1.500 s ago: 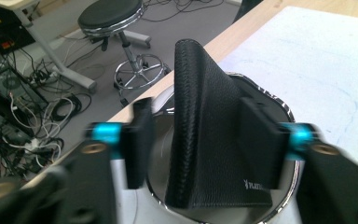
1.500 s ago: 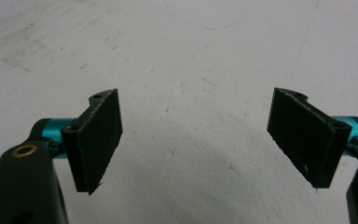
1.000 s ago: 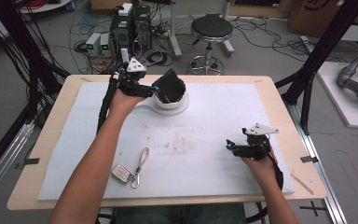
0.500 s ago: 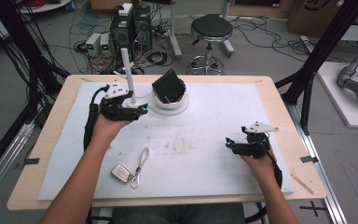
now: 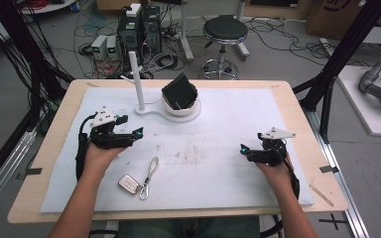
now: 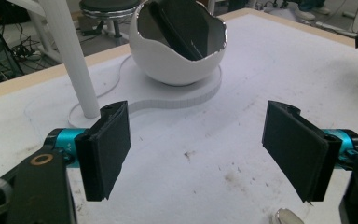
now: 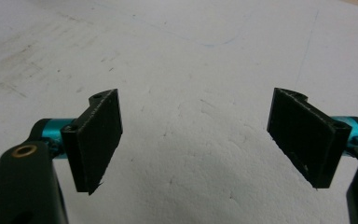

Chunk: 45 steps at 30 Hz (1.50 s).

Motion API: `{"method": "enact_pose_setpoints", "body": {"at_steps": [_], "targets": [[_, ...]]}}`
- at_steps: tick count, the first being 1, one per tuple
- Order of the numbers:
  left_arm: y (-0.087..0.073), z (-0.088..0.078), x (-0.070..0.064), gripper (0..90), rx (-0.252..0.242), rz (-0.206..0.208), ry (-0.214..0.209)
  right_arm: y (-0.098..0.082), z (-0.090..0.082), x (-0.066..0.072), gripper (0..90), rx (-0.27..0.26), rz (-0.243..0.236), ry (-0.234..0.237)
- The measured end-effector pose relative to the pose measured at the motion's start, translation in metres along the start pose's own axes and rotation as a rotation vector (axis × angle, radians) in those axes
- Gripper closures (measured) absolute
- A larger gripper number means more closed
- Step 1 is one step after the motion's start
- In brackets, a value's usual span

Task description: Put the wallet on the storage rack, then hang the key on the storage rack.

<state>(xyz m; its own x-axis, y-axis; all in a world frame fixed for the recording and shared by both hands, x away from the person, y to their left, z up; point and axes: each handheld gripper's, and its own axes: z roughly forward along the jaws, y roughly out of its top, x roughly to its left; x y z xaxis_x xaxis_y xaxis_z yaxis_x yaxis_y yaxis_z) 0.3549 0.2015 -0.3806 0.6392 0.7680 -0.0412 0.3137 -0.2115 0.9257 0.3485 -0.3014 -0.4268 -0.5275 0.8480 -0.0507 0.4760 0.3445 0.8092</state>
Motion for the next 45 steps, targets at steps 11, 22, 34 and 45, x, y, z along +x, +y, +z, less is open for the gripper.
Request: {"method": "enact_pose_setpoints", "body": {"at_steps": [11,22,34,45], "targets": [[-0.004,0.002,0.003,22.6,0.010,-0.003,0.003,0.000,0.003,0.000,18.2,0.012,-0.004,-0.005],[-0.004,0.002,-0.002,22.6,0.017,0.004,0.002,0.001,0.003,0.000,18.2,0.007,-0.006,-0.001],[-0.011,-0.021,-0.034,22.5,0.043,0.028,0.041,0.007,0.003,0.002,18.2,-0.025,-0.011,0.005],[-0.040,-0.029,-0.070,21.4,0.108,0.006,-0.008,0.007,0.003,0.003,18.2,-0.023,-0.019,0.009]]}}
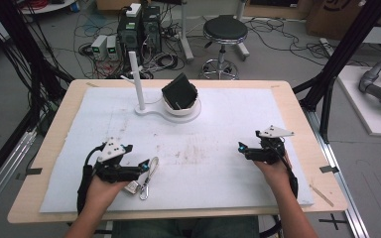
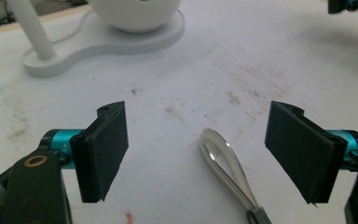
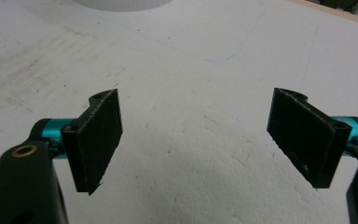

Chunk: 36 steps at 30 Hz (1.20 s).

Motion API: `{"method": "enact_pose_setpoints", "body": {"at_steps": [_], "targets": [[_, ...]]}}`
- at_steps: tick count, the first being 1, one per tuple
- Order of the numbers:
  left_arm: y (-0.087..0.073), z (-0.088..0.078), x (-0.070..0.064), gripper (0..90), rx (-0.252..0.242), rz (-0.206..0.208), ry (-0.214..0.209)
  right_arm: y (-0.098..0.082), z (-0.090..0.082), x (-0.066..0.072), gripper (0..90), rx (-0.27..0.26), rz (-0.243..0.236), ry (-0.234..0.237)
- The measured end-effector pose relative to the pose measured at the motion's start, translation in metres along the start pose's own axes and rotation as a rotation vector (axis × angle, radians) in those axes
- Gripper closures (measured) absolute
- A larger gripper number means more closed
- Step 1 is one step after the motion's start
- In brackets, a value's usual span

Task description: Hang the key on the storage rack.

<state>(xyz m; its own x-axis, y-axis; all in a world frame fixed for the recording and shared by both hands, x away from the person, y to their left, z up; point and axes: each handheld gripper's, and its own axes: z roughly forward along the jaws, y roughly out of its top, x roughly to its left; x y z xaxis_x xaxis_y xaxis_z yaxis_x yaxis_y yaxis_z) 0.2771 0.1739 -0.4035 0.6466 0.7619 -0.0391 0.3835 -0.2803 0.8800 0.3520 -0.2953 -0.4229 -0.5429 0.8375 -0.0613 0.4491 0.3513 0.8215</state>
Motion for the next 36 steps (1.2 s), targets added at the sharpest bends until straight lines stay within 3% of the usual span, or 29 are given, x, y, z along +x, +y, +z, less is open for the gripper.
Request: {"method": "enact_pose_setpoints", "body": {"at_steps": [7,9,12,13,15,16,17,21,23,25,30,34,36], "targets": [[-0.016,0.014,-0.019,21.4,0.117,0.047,-0.046,0.000,0.001,0.001,18.2,0.009,0.000,-0.001],[-0.020,0.019,-0.022,21.7,0.152,0.042,-0.054,0.000,0.002,0.001,18.2,0.012,-0.002,-0.001],[-0.024,0.024,-0.025,22.7,0.203,0.052,-0.043,0.000,0.002,0.001,18.2,0.009,-0.006,-0.001],[-0.026,0.025,-0.026,24.8,0.228,0.054,-0.039,0.000,0.002,0.001,18.2,0.010,-0.004,-0.002],[-0.028,0.027,-0.026,39.0,0.265,0.062,-0.044,0.000,0.002,0.001,18.2,0.011,0.003,0.000],[-0.029,0.027,-0.026,39.0,0.289,0.075,-0.048,0.000,0.002,0.001,18.2,0.011,0.003,0.000],[-0.029,0.028,-0.027,45.5,0.296,0.092,-0.056,0.000,0.002,0.001,18.2,0.015,0.002,0.001],[-0.028,0.028,-0.030,62.9,0.301,0.133,-0.108,0.000,0.004,0.002,18.2,0.020,-0.008,0.000],[-0.028,0.028,-0.029,76.1,0.302,0.122,-0.124,0.000,0.005,0.002,18.2,0.020,-0.013,-0.003],[-0.027,0.028,-0.027,81.0,0.298,0.119,-0.130,0.001,0.005,0.003,18.2,0.022,-0.015,-0.005],[-0.026,0.028,-0.025,81.6,0.294,0.113,-0.153,0.001,0.004,0.004,18.2,0.019,-0.016,-0.004],[-0.021,0.025,-0.023,81.6,0.235,0.115,-0.167,0.001,0.004,0.003,18.2,0.018,-0.009,-0.001],[-0.016,0.021,-0.021,81.7,0.204,0.114,-0.150,0.001,0.005,0.004,18.2,0.024,-0.011,-0.002]]}}
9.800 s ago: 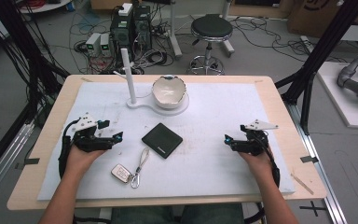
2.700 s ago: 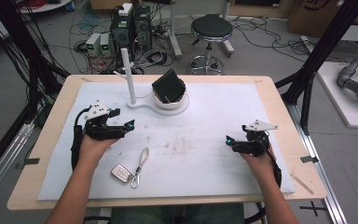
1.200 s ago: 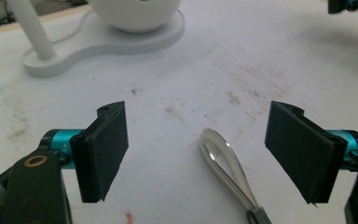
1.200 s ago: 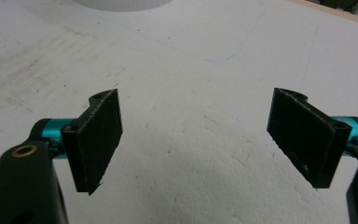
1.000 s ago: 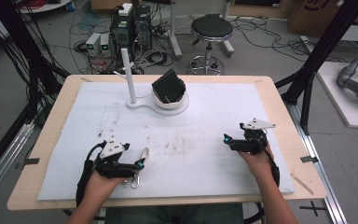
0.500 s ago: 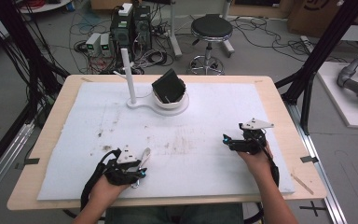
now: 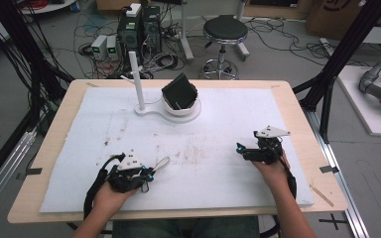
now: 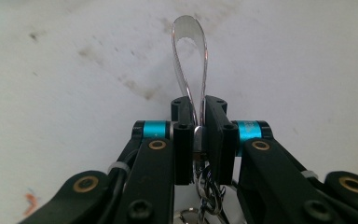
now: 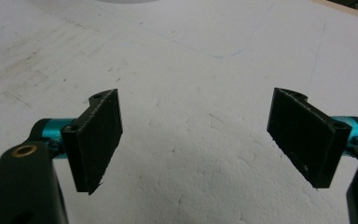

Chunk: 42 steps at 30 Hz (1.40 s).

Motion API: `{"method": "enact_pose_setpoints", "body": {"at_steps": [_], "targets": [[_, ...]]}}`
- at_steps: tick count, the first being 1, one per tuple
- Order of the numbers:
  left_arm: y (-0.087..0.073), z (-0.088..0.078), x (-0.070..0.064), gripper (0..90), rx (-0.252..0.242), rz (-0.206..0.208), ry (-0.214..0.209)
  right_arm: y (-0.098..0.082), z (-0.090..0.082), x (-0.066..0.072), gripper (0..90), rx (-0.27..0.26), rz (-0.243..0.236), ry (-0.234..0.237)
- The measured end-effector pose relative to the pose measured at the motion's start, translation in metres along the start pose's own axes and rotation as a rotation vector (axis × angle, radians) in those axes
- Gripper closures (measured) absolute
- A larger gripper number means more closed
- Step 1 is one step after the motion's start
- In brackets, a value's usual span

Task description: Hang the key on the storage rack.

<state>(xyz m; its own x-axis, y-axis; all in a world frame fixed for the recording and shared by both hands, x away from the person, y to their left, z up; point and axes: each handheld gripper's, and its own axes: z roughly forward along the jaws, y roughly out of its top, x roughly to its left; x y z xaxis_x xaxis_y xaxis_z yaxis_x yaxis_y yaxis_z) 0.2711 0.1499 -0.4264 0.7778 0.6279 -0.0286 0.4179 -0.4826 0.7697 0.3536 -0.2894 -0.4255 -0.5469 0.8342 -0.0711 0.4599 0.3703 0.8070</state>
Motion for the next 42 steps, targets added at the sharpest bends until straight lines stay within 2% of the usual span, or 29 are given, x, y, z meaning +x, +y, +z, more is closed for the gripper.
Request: {"method": "enact_pose_setpoints", "body": {"at_steps": [1,5,8,13,15,21,26,32,42], "targets": [[0.002,-0.003,0.002,81.6,-0.018,0.004,0.006,0.000,0.000,0.000,18.2,0.001,-0.008,-0.002],[0.013,-0.015,0.010,81.7,-0.105,-0.037,0.004,0.000,0.000,0.000,18.2,0.002,-0.004,0.003],[0.022,-0.024,0.016,81.7,-0.167,-0.051,0.017,0.000,-0.001,-0.001,18.2,-0.002,0.000,0.004],[0.043,-0.038,0.030,81.6,-0.252,-0.063,0.068,-0.001,0.000,-0.001,18.2,0.006,0.011,0.005],[0.054,-0.045,0.035,81.6,-0.274,-0.053,0.096,0.000,0.000,-0.001,18.2,0.002,0.010,0.003],[0.085,-0.056,0.045,81.6,-0.328,-0.014,0.153,0.000,0.001,-0.001,18.2,0.003,0.015,0.005],[0.100,-0.059,0.056,81.6,-0.362,-0.013,0.194,0.000,-0.001,-0.001,18.2,-0.008,0.015,0.007],[0.109,-0.060,0.072,81.6,-0.399,-0.050,0.265,0.000,-0.002,-0.001,18.2,-0.010,0.016,0.005],[0.122,-0.066,0.104,81.6,-0.401,-0.120,0.374,0.000,-0.002,-0.002,18.2,-0.010,0.016,0.007]]}}
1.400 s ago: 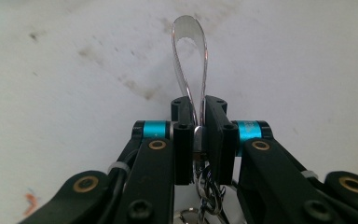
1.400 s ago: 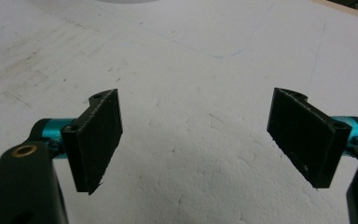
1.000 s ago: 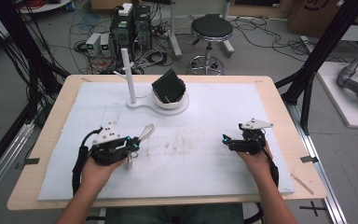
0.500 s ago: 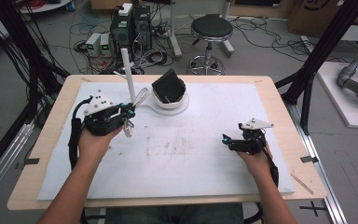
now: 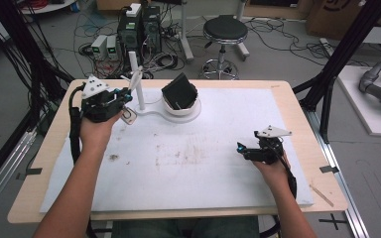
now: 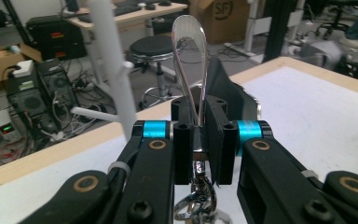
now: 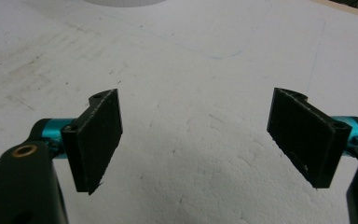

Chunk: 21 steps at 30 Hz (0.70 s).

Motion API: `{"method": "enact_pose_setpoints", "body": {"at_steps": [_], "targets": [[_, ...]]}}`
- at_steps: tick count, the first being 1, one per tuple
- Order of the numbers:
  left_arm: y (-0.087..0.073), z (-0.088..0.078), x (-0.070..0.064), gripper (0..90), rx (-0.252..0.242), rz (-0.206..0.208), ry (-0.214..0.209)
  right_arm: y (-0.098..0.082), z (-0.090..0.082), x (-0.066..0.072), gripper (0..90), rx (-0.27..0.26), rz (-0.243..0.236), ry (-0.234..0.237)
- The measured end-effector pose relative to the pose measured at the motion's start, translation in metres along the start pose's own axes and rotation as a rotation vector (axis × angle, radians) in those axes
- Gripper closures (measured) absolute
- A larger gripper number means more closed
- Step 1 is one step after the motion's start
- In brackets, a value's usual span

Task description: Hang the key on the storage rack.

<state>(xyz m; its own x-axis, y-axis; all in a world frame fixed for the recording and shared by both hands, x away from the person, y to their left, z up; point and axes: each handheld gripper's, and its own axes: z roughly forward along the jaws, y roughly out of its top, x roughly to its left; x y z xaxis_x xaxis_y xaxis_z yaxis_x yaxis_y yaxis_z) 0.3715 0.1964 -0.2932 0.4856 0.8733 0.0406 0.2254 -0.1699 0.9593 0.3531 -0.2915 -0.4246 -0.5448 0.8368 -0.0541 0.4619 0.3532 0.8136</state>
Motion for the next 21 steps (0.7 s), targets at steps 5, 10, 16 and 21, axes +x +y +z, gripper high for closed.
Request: {"method": "enact_pose_setpoints", "body": {"at_steps": [5,10,16,21], "targets": [[0.006,0.006,0.009,81.6,0.011,0.006,0.049,0.000,0.000,0.000,18.2,0.003,-0.003,-0.002],[0.005,0.014,0.018,81.6,0.025,-0.020,0.080,0.000,0.000,0.000,18.2,0.004,-0.002,-0.003],[0.001,0.023,0.024,81.5,0.055,-0.026,0.097,0.000,0.000,-0.001,18.2,0.006,-0.002,-0.004],[-0.002,0.030,0.024,81.5,0.082,-0.021,0.094,0.000,0.000,-0.001,18.2,0.007,0.000,-0.003]]}}
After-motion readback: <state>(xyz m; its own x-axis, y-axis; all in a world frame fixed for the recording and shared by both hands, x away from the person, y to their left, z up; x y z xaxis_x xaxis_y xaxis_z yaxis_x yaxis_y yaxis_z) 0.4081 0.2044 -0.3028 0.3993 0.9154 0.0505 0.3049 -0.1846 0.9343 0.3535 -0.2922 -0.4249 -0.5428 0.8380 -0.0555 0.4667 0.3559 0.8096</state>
